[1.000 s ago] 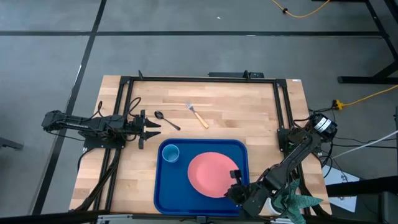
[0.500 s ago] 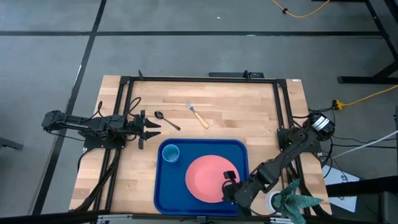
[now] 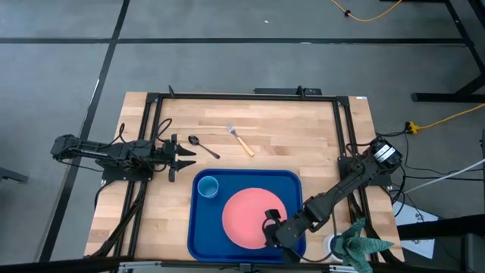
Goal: Pick and place plate/cup/fork/spoon on tray
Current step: Put the pink plate on the blue tray, then adjust the black spoon and orange fork on the table
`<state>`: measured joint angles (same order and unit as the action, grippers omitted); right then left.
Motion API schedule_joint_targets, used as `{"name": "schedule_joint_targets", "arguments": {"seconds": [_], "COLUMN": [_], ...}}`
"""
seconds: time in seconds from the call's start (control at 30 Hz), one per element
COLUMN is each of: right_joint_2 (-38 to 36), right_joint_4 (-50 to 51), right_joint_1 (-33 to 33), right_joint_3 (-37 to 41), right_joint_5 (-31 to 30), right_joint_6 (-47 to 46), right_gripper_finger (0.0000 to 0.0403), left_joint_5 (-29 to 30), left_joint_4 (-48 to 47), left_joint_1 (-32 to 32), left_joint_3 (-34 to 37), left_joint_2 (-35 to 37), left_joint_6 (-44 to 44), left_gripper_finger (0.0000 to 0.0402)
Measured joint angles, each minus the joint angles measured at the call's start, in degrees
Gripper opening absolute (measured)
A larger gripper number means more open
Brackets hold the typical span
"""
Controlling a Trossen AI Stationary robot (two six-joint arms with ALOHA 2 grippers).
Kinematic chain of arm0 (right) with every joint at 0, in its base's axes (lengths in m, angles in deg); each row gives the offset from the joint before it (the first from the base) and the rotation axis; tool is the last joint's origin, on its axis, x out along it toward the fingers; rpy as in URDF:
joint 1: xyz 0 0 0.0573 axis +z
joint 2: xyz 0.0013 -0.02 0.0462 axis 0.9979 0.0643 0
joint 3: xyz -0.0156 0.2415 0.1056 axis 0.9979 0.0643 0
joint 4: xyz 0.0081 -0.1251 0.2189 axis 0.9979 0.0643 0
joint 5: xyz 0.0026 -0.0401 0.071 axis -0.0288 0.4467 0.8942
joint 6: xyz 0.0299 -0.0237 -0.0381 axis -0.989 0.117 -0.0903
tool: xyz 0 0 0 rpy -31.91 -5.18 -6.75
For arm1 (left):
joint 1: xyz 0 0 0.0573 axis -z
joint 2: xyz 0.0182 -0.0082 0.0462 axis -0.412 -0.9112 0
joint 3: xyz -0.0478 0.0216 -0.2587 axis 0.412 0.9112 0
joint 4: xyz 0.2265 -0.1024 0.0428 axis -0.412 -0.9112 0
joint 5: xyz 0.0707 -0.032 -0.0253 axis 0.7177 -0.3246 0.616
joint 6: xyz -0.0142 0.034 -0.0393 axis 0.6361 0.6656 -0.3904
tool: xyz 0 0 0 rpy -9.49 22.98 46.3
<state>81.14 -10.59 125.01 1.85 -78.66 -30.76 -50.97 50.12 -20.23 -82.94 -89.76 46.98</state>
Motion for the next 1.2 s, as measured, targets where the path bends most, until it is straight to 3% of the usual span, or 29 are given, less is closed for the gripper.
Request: {"name": "schedule_joint_targets", "arguments": {"seconds": [0.5,0.87,1.2], "right_joint_2": [0.00,-0.38,-7.45], "right_joint_4": [-3.15,-2.97,-0.37], "right_joint_1": [-1.46,-1.42,-1.42], "right_joint_3": [0.02,0.02,0.02], "right_joint_5": [0.03,0.04,-0.61], "right_joint_6": [3.05,2.60,1.48], "right_gripper_finger": [0.0057,0.0059,0.0060], "left_joint_5": [0.00,-0.02,-0.01], "left_joint_4": [0.00,0.00,0.00], "left_joint_1": [0.00,0.00,0.00], "left_joint_3": [0.00,-0.02,-0.01], "left_joint_2": [0.00,0.00,-0.01], "left_joint_6": [0.01,0.09,-0.02], "left_gripper_finger": [0.0147,0.0147,0.0147]}}
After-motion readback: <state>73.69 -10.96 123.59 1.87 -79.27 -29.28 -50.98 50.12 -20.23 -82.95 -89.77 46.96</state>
